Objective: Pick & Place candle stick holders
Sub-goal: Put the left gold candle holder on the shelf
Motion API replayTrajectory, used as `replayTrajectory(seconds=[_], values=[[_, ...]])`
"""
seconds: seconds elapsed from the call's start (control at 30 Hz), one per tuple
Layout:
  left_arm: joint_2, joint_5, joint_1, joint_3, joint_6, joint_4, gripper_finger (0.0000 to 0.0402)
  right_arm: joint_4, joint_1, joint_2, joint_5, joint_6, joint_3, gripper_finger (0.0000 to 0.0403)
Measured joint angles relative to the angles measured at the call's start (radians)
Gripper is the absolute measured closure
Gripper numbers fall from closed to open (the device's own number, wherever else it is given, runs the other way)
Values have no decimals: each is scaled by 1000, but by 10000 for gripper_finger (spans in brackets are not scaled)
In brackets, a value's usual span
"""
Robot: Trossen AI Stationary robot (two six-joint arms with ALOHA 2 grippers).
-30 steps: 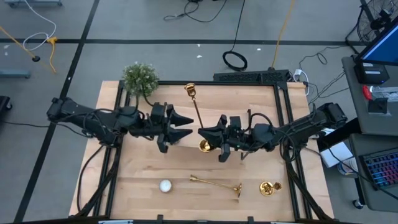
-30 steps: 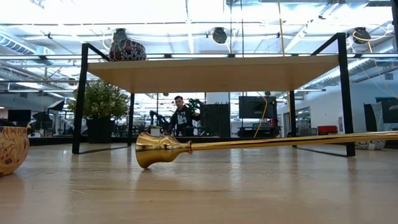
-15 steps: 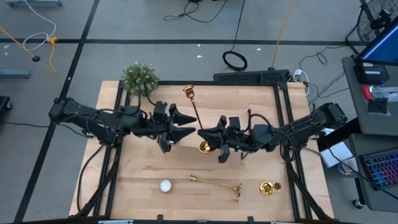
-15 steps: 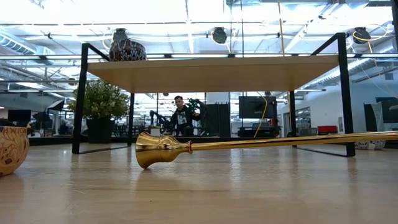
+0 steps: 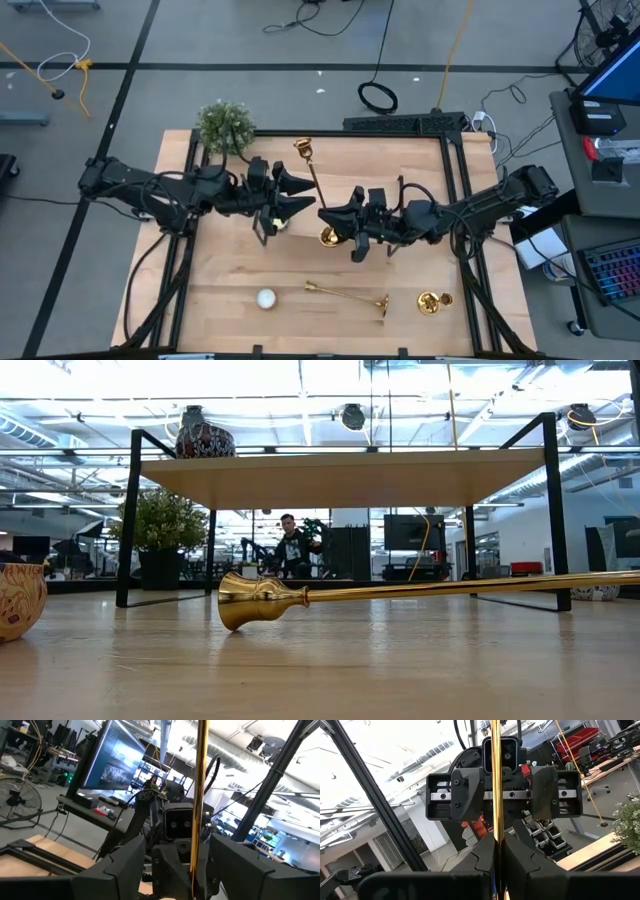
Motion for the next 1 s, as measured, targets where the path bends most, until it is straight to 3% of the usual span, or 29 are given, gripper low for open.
replayTrajectory(seconds=[0.4, 0.67, 1.0], values=[[40, 55, 3, 21, -16, 61, 169, -3, 0, 0, 2, 0, 0, 387], [120, 108, 8, 114, -7, 10, 169, -14, 0, 0, 3, 5, 0, 387], [116, 124, 14, 116, -14, -53, 169, -14, 18, 0, 6, -6, 0, 387]])
